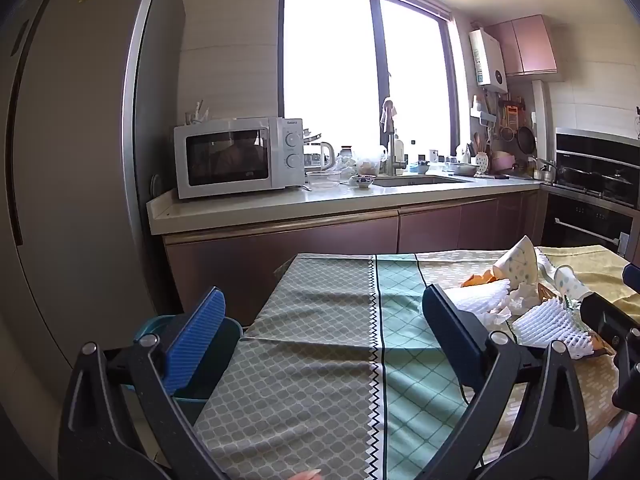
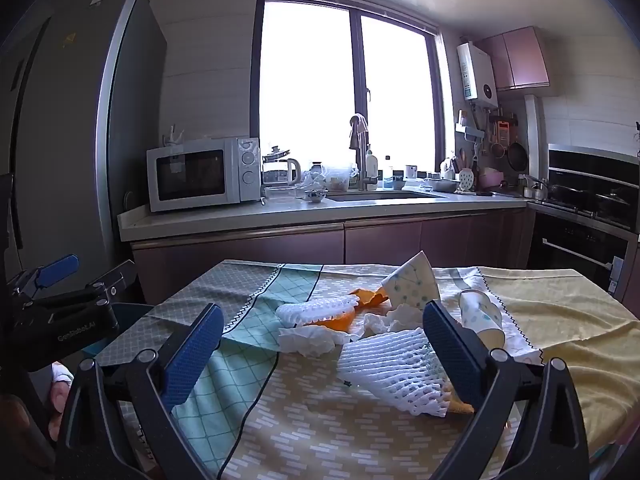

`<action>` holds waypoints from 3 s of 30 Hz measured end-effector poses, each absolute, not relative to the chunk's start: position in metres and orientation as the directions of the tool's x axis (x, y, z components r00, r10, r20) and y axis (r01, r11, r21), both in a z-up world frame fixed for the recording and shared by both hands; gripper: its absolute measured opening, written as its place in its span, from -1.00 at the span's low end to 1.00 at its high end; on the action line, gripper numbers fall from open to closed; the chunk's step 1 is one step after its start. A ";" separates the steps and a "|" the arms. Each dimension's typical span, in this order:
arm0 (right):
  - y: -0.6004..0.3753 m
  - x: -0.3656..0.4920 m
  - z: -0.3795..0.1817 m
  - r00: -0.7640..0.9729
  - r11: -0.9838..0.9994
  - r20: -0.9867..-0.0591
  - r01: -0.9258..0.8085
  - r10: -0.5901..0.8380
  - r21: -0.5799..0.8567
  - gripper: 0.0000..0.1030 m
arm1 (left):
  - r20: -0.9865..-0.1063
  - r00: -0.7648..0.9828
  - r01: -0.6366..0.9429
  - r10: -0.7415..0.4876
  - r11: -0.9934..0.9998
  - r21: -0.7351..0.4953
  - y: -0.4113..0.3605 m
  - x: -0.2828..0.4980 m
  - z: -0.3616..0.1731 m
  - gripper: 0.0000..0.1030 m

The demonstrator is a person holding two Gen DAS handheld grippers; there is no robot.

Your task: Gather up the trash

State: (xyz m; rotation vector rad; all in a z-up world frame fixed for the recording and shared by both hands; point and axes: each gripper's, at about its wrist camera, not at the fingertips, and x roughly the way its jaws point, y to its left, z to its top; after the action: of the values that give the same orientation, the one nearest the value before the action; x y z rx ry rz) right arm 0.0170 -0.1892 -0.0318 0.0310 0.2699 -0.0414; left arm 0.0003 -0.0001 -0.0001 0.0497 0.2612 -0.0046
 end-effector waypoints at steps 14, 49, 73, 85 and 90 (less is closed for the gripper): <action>-0.189 0.014 -0.029 0.970 0.998 -0.240 0.048 -0.040 0.028 0.87 | -0.250 0.968 0.010 0.001 0.999 0.042 0.000 0.000 0.000 0.89; -0.186 0.012 -0.029 0.971 0.998 -0.235 0.049 -0.039 0.036 0.87 | -0.252 0.968 0.007 0.000 1.000 0.029 0.002 -0.003 -0.001 0.89; -0.187 0.012 -0.029 0.971 0.998 -0.235 0.050 -0.040 0.038 0.87 | -0.249 0.969 0.007 -0.001 1.000 0.026 0.003 -0.004 0.000 0.89; -0.189 0.013 -0.029 0.971 0.998 -0.235 0.053 -0.042 0.041 0.87 | -0.249 0.968 0.008 -0.002 1.000 0.025 0.003 -0.004 0.000 0.89; -0.191 0.014 -0.029 0.971 0.998 -0.237 0.053 -0.041 0.043 0.87 | -0.250 0.968 0.011 -0.004 1.000 0.026 0.001 -0.005 0.000 0.89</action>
State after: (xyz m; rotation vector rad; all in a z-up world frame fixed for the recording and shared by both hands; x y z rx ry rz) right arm 0.0137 -0.1907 -0.0293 0.0490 0.2386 -0.0478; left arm -0.0046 0.0008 0.0004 0.0271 0.2524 -0.0079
